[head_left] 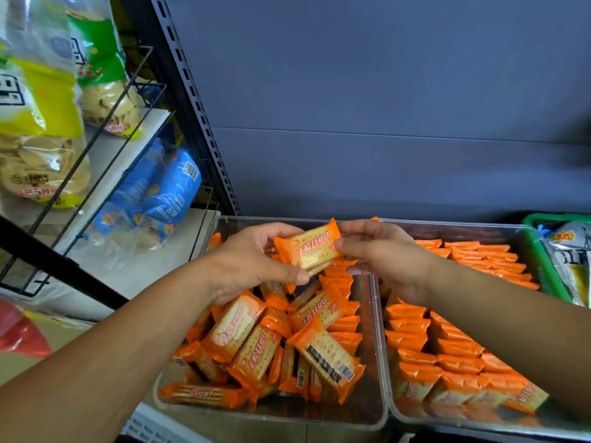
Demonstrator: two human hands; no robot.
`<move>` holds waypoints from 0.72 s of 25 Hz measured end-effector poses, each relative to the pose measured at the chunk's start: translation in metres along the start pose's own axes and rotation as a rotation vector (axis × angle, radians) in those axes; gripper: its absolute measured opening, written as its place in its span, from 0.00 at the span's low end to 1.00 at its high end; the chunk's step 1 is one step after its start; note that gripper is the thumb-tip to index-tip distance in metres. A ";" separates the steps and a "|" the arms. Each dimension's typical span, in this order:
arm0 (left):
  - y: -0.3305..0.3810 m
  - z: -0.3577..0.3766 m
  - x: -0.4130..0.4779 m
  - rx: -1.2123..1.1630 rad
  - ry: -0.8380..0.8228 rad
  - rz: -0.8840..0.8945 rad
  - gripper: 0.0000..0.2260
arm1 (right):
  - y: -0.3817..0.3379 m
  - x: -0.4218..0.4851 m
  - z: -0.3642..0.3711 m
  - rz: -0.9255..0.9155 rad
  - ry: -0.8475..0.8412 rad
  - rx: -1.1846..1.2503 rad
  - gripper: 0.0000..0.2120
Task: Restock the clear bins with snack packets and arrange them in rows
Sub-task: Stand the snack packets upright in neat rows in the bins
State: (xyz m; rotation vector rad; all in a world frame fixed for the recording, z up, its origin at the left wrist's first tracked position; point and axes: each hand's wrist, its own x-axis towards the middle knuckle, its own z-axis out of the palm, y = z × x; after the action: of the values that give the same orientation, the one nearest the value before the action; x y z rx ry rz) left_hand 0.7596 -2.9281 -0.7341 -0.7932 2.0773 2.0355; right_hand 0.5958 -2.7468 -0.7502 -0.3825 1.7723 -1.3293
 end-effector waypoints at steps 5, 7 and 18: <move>0.003 -0.001 -0.003 0.050 -0.104 -0.008 0.26 | -0.008 0.005 -0.001 -0.057 0.044 0.122 0.16; 0.003 -0.003 -0.003 0.064 -0.079 -0.008 0.23 | -0.012 0.008 -0.003 -0.083 0.100 0.132 0.16; -0.005 -0.002 0.007 0.264 0.189 -0.043 0.24 | -0.018 0.005 -0.003 -0.075 0.201 0.093 0.09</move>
State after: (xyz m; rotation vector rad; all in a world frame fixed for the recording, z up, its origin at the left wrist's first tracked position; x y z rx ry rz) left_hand 0.7565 -2.9317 -0.7417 -1.0029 2.3413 1.6735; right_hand 0.5865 -2.7550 -0.7365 -0.2738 1.8671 -1.5427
